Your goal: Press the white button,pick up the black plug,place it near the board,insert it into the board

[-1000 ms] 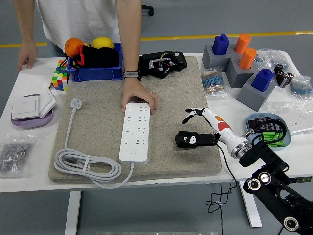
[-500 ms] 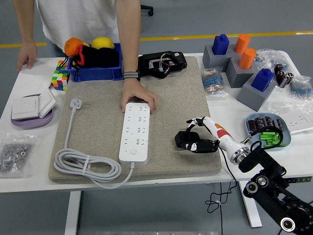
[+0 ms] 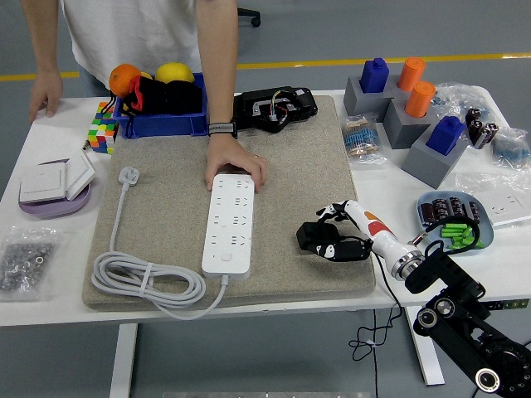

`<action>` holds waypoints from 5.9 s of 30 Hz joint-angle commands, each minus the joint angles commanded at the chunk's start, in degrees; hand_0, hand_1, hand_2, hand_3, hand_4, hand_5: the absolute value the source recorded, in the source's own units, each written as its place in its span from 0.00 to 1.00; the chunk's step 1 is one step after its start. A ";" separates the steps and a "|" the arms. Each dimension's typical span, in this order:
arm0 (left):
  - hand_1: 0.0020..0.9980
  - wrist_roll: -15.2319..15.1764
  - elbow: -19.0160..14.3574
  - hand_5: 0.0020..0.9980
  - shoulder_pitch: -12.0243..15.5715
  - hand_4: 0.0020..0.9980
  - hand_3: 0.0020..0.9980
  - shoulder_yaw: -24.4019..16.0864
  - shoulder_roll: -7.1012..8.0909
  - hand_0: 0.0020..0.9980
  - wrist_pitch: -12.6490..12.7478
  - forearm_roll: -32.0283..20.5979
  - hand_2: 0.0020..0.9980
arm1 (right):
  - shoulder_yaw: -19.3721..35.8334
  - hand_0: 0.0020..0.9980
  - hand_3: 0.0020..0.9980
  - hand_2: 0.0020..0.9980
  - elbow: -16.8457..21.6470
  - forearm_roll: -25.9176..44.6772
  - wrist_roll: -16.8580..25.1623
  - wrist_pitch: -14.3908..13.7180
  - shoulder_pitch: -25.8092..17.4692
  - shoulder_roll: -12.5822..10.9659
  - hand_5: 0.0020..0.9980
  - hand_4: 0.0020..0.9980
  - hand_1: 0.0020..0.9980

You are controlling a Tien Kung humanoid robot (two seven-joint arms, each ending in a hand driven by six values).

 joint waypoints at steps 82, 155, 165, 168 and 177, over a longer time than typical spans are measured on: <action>0.63 0.21 0.00 0.40 -0.47 0.54 0.69 -0.28 0.65 0.62 0.04 -0.32 0.64 | -11.91 0.43 0.48 0.47 4.65 -2.29 -10.44 4.55 13.90 3.48 0.00 0.76 0.39; 0.63 0.49 0.00 0.39 -0.24 0.54 0.69 -0.90 0.95 0.63 -0.18 1.58 0.64 | -17.94 0.42 0.48 0.46 -3.85 -1.78 -11.19 3.47 19.09 7.36 0.00 0.75 0.38; 0.63 0.52 0.00 0.39 -0.32 0.54 0.69 -1.02 0.88 0.63 -0.18 1.76 0.63 | -18.55 0.42 0.48 0.46 -3.91 -1.74 -11.15 3.30 19.48 7.36 0.00 0.76 0.38; 0.63 0.52 0.00 0.39 -0.37 0.54 0.69 -1.07 0.91 0.63 -0.19 1.80 0.63 | -18.78 0.42 0.48 0.46 -4.15 -1.70 -11.15 3.23 19.78 7.36 0.00 0.76 0.38; 0.63 0.53 0.00 0.39 -0.43 0.54 0.69 -1.26 0.82 0.63 -0.14 1.95 0.63 | -19.94 0.42 0.48 0.46 -5.19 -1.28 -10.92 2.95 20.91 7.36 0.00 0.76 0.38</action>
